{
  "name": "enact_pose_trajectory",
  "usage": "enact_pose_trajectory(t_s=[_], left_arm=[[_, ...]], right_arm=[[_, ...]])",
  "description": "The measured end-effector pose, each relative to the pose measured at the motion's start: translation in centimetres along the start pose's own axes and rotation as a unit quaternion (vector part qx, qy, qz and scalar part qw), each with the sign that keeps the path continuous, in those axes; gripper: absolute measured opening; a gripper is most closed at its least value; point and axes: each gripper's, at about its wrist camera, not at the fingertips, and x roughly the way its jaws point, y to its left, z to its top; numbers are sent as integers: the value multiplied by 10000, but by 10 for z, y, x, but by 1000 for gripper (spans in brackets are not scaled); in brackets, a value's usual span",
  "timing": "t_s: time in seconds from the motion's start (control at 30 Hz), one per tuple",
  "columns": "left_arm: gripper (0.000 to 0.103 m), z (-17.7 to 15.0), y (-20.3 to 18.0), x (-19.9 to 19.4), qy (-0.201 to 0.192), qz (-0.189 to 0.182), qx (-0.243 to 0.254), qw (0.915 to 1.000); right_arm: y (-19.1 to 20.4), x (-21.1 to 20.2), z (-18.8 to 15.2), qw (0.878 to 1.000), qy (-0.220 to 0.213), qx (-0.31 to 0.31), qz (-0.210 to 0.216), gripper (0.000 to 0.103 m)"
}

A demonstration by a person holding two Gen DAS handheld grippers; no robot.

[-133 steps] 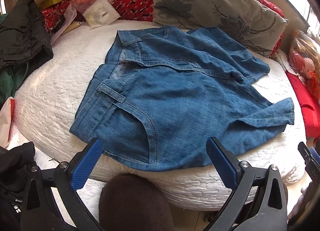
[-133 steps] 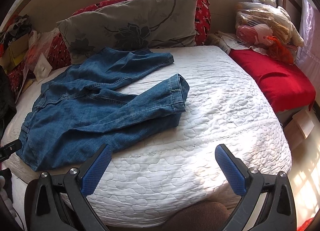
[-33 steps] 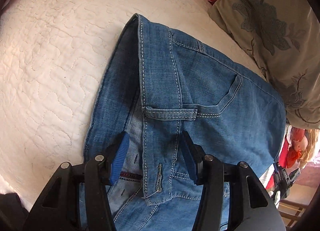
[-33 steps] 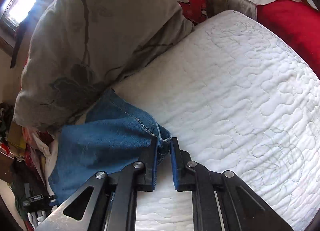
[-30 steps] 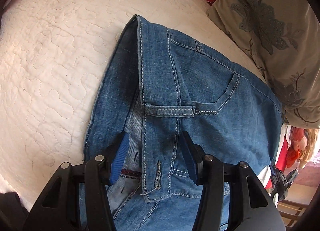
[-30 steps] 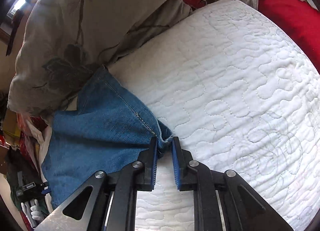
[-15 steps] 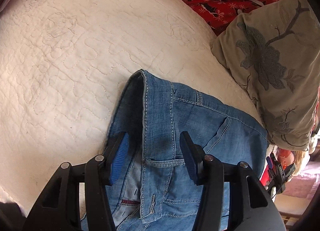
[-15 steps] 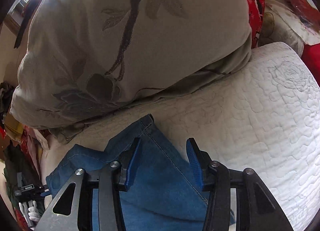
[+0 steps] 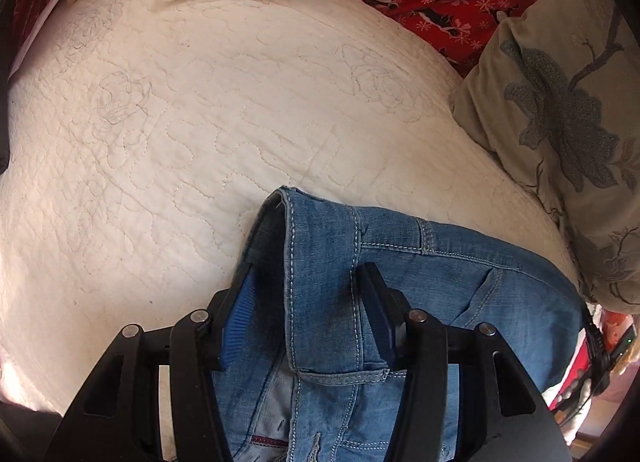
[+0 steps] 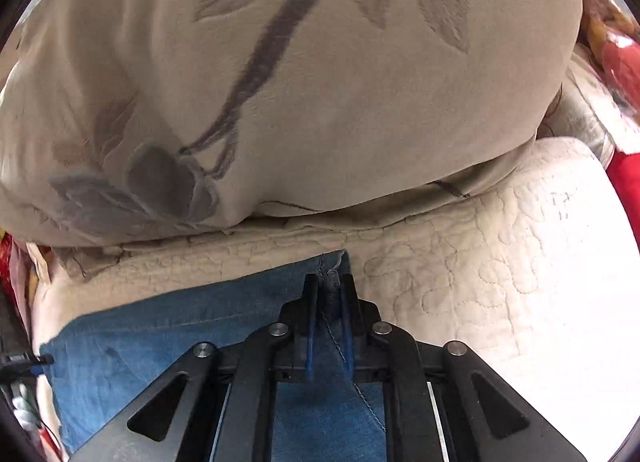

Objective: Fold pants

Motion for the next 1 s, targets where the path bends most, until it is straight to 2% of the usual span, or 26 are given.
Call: enact_pose_trajectory(t_s=[0.03,0.1,0.13,0.2,0.27,0.37,0.47,0.6,0.67,0.8,0.83,0.87,0.9,0.93,0.97,1.0], left_arm=[[51,1,7,-10,-121,-148,-63,9998],[51,4,25,-27,-277,-538,-281,9978],[51,7,37,-34,-262,-733,-418,9961],[56,13,51,-33,-83,-915,-597,9940],[56,15,54,-26,71,-837,-614,9946],[56,12,42,-8,284,-894,-530,9942],[56,9,31,6,505,-1134,-609,9904],[66,6,12,8,475,-993,-297,9935],[66,4,7,8,522,-1039,-175,9931],[66,4,-1,13,514,-819,-28,9953],[66,4,-2,13,489,-775,-38,9958],[66,4,-4,12,448,-749,-62,9962],[60,3,-5,11,402,-713,-68,9966],[50,2,-7,9,336,-652,-53,9973],[25,1,-15,11,327,-554,17,9979],[10,-1,-18,11,346,-515,87,9980]], right_arm=[[2,-6,-2,9999,-105,-69,14,17],[-3,-17,-4,9995,-261,75,159,39],[-7,-21,-3,9991,-308,200,223,43],[-14,-25,-1,9985,-339,365,239,43],[-20,-27,2,9985,-315,410,190,43],[-18,-22,2,9988,-258,383,168,43],[-19,-17,4,9991,-177,344,172,43],[-10,-10,7,9995,-130,198,194,44],[-9,-4,9,9996,-83,191,177,50],[-1,16,9,9996,130,141,218,51],[3,20,8,9997,157,41,177,50],[12,25,5,9997,196,-123,128,40],[18,27,4,9993,224,-284,53,26],[24,29,2,9987,296,-404,46,10],[27,28,1,9984,327,-445,77,10],[31,23,0,9985,222,-497,18,10]])
